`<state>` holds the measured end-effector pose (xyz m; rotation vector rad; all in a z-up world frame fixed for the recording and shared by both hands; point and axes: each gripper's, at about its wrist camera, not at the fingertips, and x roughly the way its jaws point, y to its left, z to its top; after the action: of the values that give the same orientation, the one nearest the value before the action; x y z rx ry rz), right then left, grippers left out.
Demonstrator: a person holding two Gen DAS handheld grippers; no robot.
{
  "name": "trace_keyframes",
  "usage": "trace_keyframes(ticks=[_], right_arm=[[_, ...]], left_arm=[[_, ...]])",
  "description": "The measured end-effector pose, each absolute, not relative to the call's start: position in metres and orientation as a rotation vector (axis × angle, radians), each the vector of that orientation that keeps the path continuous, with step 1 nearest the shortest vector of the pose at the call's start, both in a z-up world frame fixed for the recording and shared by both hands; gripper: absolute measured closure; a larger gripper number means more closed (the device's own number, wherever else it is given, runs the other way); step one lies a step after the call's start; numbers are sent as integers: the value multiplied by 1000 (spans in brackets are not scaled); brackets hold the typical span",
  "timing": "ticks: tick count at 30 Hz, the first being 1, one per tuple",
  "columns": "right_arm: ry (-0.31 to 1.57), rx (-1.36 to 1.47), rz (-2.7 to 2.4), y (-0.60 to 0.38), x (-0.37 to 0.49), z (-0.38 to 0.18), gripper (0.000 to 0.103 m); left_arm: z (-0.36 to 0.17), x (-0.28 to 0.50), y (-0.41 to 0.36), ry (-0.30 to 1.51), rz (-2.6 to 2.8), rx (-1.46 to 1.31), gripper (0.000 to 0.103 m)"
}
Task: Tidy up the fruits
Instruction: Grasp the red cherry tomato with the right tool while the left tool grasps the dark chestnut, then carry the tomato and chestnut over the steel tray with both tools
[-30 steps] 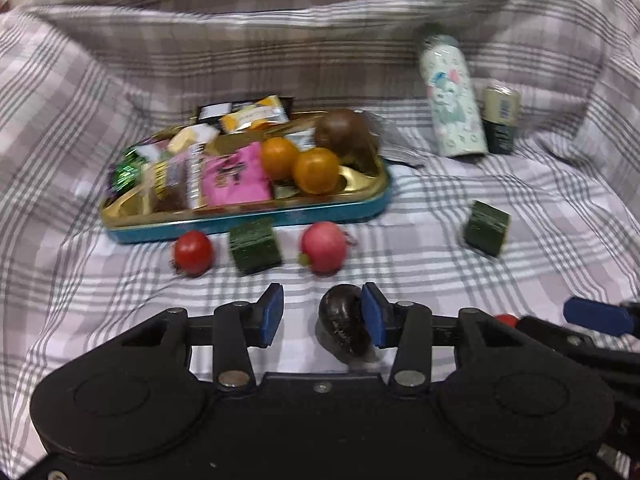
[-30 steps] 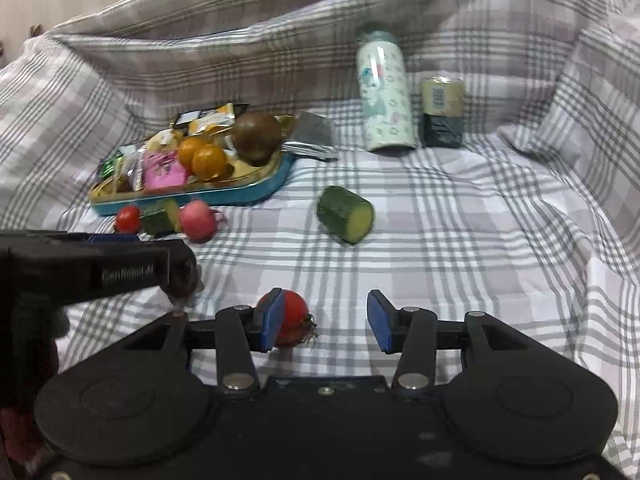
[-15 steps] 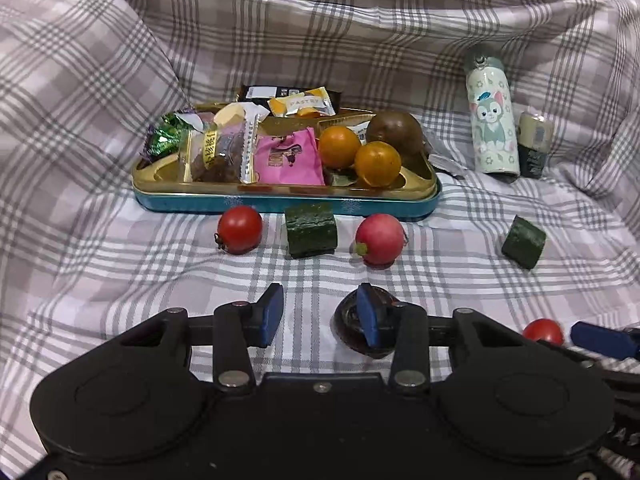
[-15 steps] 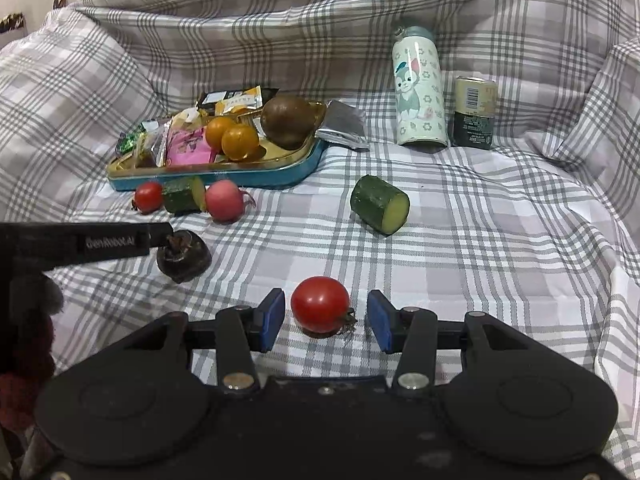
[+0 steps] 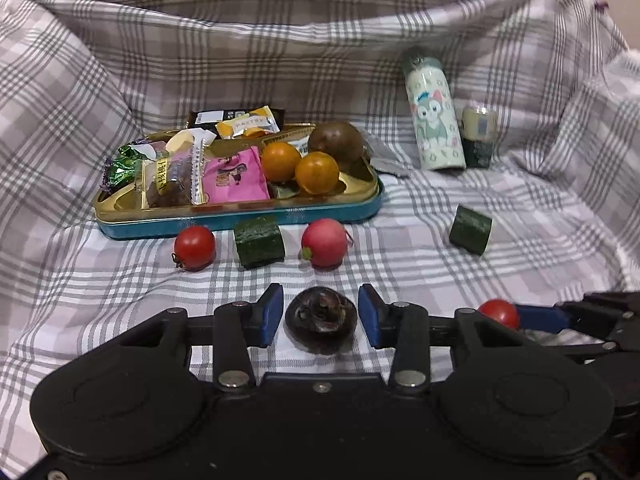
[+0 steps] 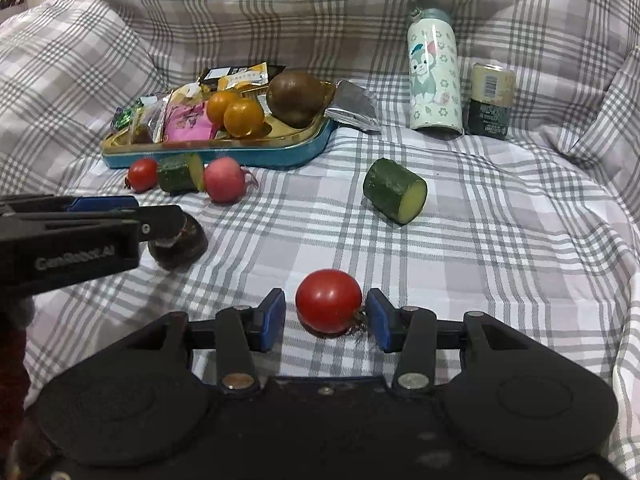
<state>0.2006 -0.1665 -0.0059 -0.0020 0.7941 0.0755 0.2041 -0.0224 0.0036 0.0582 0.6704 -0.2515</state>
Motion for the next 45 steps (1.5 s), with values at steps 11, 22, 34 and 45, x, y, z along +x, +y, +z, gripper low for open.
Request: trace_keyframes(ticks=[11, 22, 34, 45], right_arm=[[787, -8, 77, -164, 200, -6, 63], [774, -33, 66, -160, 201, -8, 62], [772, -36, 71, -160, 201, -7, 66], [733, 0, 39, -169, 184, 7, 66]], left_arm=[[-10, 214, -30, 707, -216, 81, 49], [-21, 225, -32, 747, -203, 57, 47], [-20, 226, -29, 740, -206, 12, 50], [6, 192, -11, 674, -183, -15, 50]])
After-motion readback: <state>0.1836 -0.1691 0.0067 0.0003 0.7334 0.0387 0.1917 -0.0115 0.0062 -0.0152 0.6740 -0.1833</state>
